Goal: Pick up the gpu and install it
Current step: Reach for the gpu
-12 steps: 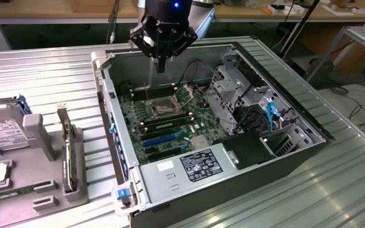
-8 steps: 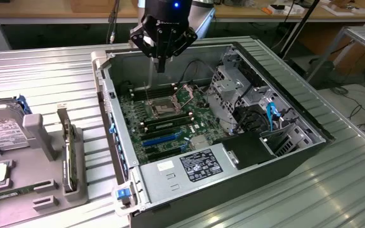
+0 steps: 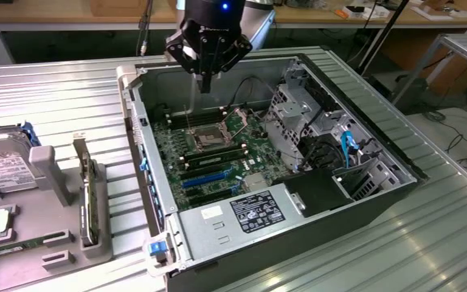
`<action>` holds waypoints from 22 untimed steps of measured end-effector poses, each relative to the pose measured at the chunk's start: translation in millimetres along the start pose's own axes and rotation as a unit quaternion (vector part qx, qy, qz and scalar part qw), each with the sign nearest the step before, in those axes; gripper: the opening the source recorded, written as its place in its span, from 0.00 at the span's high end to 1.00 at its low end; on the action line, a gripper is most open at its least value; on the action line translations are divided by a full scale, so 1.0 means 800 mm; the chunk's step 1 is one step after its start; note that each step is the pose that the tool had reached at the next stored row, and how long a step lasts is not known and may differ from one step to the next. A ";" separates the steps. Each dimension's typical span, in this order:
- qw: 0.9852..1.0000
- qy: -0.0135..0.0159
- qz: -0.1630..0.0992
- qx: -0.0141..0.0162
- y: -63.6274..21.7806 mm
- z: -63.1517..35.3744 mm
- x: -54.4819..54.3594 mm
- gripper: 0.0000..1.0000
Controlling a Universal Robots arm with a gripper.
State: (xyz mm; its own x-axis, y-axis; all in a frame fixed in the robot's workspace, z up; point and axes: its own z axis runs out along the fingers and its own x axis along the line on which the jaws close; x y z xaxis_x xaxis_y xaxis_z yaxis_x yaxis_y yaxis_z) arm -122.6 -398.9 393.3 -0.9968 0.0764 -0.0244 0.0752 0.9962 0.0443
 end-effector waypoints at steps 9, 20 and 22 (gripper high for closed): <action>1.000 0.000 0.000 0.000 -0.001 0.000 0.015 0.89; 1.000 0.000 0.000 0.000 -0.003 -0.001 0.034 0.89; 1.000 0.000 0.000 0.000 -0.003 -0.001 0.037 0.89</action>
State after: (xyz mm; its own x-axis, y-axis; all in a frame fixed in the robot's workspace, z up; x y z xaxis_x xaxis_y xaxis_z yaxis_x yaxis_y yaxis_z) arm -152.6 -398.9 393.3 -0.9968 0.0763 -0.0245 0.0752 0.9962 0.0444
